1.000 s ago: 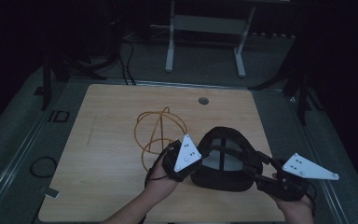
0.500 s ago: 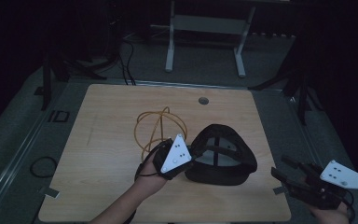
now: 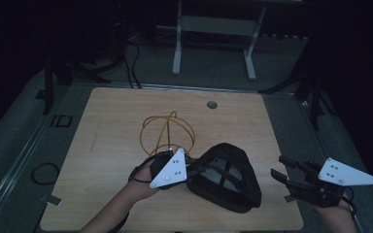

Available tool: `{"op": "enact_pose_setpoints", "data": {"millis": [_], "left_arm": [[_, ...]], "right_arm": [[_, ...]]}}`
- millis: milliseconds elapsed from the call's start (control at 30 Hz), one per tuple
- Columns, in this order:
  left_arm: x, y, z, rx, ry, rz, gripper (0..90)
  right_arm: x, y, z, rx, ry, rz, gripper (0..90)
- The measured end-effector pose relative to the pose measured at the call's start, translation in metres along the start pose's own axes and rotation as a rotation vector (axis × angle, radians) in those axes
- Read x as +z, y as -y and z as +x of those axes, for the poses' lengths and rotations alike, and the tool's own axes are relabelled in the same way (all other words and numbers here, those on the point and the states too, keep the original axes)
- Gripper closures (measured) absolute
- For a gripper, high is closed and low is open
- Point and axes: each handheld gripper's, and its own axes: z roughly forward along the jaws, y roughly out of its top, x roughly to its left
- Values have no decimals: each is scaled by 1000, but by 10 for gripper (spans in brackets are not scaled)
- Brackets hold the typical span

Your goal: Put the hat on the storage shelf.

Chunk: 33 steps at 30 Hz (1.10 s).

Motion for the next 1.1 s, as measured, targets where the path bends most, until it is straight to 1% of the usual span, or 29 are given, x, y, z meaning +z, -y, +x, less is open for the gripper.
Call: {"op": "enact_pose_setpoints", "data": {"millis": [33, 67, 100, 133, 167, 200, 267, 300, 333, 367, 400, 433, 467, 500, 567, 633, 667, 700, 733, 800, 833, 867, 900, 933, 967, 1000, 1033, 1067, 1100], "left_arm": [[-1, 2, 0, 8, 16, -4, 847], [-1, 3, 0, 18, 27, -12, 847], [-1, 3, 0, 18, 27, -12, 847], [-1, 3, 0, 15, 34, -20, 847], [-2, 4, 0, 21, 49, -28, 847], [-3, 4, -1, 31, 59, -42, 847], [-4, 5, -1, 33, 66, -47, 847], [-5, 4, -2, 47, 114, -74, 847], [-6, 4, -2, 50, 137, -77, 847], [-6, 4, -3, 57, 157, -94, 847], [-6, 4, -3, 57, 157, -94, 847], [-7, 2, -5, 76, 188, -112, 847], [-7, 2, -6, 79, 208, -130, 847], [-7, 1, -7, 90, 217, -138, 846], [-7, 0, -8, 85, 247, -155, 846], [-7, -1, -10, 87, 264, -164, 845], [-7, -1, -10, 87, 264, -164, 846], [-6, -2, -10, 91, 268, -171, 845], [-5, -2, -11, 83, 271, -173, 845], [-4, -3, -11, 85, 267, -174, 845], [-3, -2, -10, 69, 269, -170, 845], [-3, -2, -10, 69, 269, -170, 845], [-2, -1, -9, 55, 259, -161, 845], [-2, -1, -9, 56, 254, -159, 845], [-2, 0, -8, 47, 245, -153, 844], [-2, 0, -8, 47, 245, -153, 843], [-1, 1, -7, 30, 236, -143, 843], [-1, 2, -6, 21, 221, -148, 843], [0, 3, -4, -1, 211, -129, 842]], "right_arm": [[3, -3, -1, -21, -52, 1, 506], [4, -5, -1, -31, -77, 1, 505], [4, -5, -1, -31, -77, 1, 505], [7, -8, 1, -58, -113, -2, 505], [7, -8, 1, -58, -113, -2, 505], [10, -11, 4, -82, -156, -10, 499], [10, -11, 4, -82, -156, -10, 499], [15, -14, 8, -117, -219, 7, 489], [17, -14, 10, -133, -231, 10, 482], [19, -14, 12, -146, -251, 12, 479], [19, -14, 12, -146, -251, 12, 479], [22, -15, 17, -177, -275, 15, 475], [24, -15, 19, -194, -286, 15, 467], [25, -16, 21, -201, -303, 14, 458], [28, -17, 25, -219, -343, 13, 441], [31, -18, 28, -236, -378, 8, 429], [31, -18, 28, -236, -378, 8, 429], [33, -20, 31, -241, -411, 2, 422], [34, -20, 32, -240, -427, -6, 422], [36, -22, 35, -246, -458, -15, 428], [37, -22, 37, -249, -467, -20, 439], [38, -23, 38, -256, -481, -26, 459], [39, -23, 40, -263, -489, -26, 526], [40, -23, 40, -263, -494, -24, 566], [41, -23, 41, -264, -495, -17, 619], [41, -23, 41, -264, -495, -17, 619], [42, -23, 41, -262, -493, -13, 710], [43, -24, 41, -246, -495, -3, 765], [44, -23, 42, -240, -493, 4, 863]]}}
